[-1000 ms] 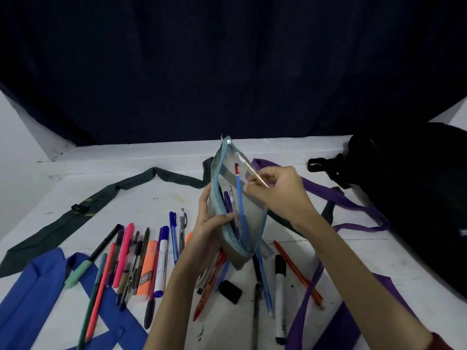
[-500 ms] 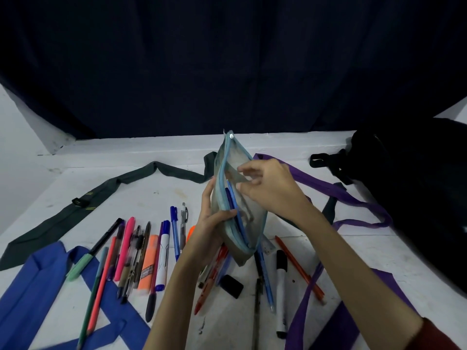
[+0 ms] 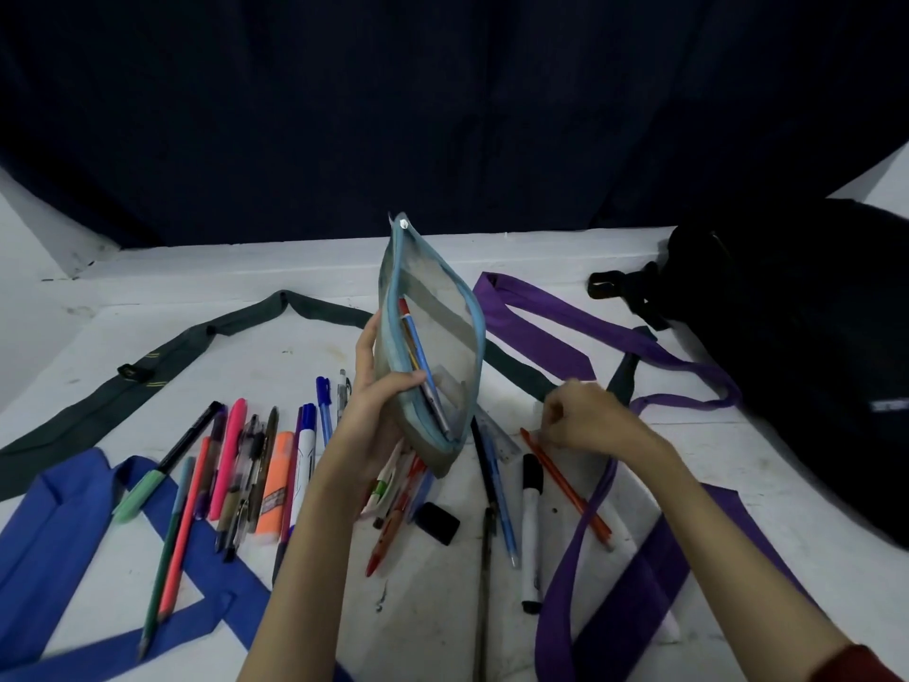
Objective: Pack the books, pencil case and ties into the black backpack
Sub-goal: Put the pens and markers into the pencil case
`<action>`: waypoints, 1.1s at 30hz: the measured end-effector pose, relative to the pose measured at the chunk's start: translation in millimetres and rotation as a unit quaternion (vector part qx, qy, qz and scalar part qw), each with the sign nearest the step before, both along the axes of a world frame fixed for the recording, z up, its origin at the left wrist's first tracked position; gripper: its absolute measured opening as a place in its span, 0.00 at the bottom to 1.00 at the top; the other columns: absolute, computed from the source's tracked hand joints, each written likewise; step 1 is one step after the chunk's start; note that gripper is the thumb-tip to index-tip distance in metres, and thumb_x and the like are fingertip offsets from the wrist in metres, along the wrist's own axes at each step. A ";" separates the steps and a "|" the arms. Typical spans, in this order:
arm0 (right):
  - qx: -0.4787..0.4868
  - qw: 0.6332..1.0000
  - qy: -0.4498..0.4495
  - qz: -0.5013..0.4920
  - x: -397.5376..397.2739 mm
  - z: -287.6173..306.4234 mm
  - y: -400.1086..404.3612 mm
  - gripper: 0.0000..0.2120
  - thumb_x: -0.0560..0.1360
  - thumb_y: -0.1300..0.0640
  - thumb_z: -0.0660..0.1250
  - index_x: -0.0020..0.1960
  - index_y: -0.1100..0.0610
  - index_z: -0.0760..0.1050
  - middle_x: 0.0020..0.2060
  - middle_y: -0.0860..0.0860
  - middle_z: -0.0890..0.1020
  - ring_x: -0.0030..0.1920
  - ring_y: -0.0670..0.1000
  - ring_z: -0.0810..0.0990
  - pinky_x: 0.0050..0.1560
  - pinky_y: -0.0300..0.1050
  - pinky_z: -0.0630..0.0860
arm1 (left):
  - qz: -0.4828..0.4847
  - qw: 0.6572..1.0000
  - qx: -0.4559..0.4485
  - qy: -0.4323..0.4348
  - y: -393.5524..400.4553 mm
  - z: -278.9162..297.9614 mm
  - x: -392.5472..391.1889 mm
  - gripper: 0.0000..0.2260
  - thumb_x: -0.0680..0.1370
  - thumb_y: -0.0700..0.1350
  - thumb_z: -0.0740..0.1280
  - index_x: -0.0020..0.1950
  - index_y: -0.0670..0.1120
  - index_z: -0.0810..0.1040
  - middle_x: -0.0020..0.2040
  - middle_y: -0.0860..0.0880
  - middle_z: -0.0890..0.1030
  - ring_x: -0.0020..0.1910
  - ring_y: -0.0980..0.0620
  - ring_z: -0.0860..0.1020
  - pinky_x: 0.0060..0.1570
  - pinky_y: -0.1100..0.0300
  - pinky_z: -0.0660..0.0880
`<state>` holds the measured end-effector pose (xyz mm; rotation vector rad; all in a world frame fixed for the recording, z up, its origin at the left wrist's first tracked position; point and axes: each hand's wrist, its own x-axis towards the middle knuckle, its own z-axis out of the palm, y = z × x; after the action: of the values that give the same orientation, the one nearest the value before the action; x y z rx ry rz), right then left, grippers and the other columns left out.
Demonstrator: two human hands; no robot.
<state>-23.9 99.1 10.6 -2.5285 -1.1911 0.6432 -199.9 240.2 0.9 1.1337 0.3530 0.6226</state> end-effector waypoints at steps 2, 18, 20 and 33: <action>-0.038 0.999 0.006 0.003 -0.9 -12.2 -3.3 0.14 0.71 0.48 0.71 0.44 0.60 0.80 0.42 0.52 0.81 0.45 0.51 0.80 0.45 0.44 0.77 | 0.008 1.000 0.001 0.001 1.1 -0.1 -0.6 0.37 0.67 0.38 0.67 0.73 0.57 0.61 0.66 0.47 0.71 0.60 0.39 0.76 0.51 0.48 0.79; 0.199 0.977 0.044 -0.064 8.6 -7.0 27.7 0.10 0.80 0.54 0.59 0.41 0.56 0.66 0.34 0.53 0.83 0.34 0.46 0.80 0.39 0.45 0.74 | 0.001 0.999 -0.022 0.030 -1.6 -2.5 1.6 0.40 0.60 0.41 0.73 0.70 0.61 0.64 0.65 0.42 0.71 0.56 0.38 0.76 0.53 0.40 0.76; 0.272 0.957 0.045 -0.091 9.2 -1.4 34.0 0.09 0.80 0.54 0.57 0.45 0.59 0.67 0.33 0.54 0.83 0.32 0.46 0.80 0.39 0.48 0.77 | 0.000 0.999 -0.031 0.030 -2.9 -2.8 3.0 0.38 0.63 0.38 0.71 0.69 0.62 0.65 0.66 0.41 0.71 0.58 0.37 0.76 0.49 0.43 0.78; 0.636 0.762 0.099 -0.072 -21.3 79.8 38.8 0.04 0.81 0.59 0.59 0.49 0.59 0.65 0.29 0.58 0.79 0.23 0.49 0.78 0.22 0.36 0.72 | -0.033 0.999 0.034 0.025 -7.8 -12.6 23.1 0.41 0.64 0.42 0.71 0.73 0.61 0.58 0.66 0.42 0.69 0.55 0.44 0.78 0.50 0.51 0.78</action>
<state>-45.2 138.0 90.5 -1.2982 -0.8373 -0.0354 -176.8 232.4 -11.7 1.2219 0.3376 0.5530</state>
